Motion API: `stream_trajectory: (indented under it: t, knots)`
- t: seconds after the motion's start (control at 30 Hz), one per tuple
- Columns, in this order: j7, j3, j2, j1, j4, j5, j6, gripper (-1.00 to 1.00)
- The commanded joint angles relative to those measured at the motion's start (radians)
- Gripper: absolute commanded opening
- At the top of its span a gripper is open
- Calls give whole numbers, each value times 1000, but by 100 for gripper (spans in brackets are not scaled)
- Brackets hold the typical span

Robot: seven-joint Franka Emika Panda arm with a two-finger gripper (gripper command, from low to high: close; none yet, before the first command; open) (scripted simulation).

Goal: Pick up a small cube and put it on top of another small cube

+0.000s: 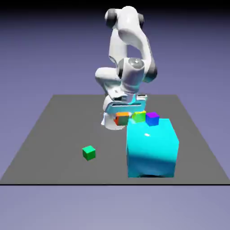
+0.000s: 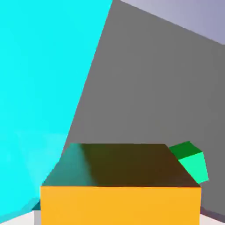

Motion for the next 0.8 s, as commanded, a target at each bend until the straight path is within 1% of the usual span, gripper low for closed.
stream_trajectory:
  t: [0.0, 0.33, 0.37, 0.5, 0.53, 0.57, 0.6, 0.73, 0.77]
  knots:
    - [45, -18, -21, 28, 1, 12, -20, -100]
    - [451, -192, -223, 296, 13, 175, -214, -100]
    - [451, -192, -223, 296, 13, 175, -214, -100]
    - [445, -162, -186, 308, -124, 202, -41, -100]
    - [445, -159, -182, 310, -139, 205, -22, -100]
    - [445, -159, -182, 310, -139, 205, -22, 100]
    - [445, -159, -182, 310, -139, 205, -22, 100]
    - [451, -189, -219, 297, -2, 178, -195, 100]
    - [451, -192, -223, 296, 13, 175, -214, 100]
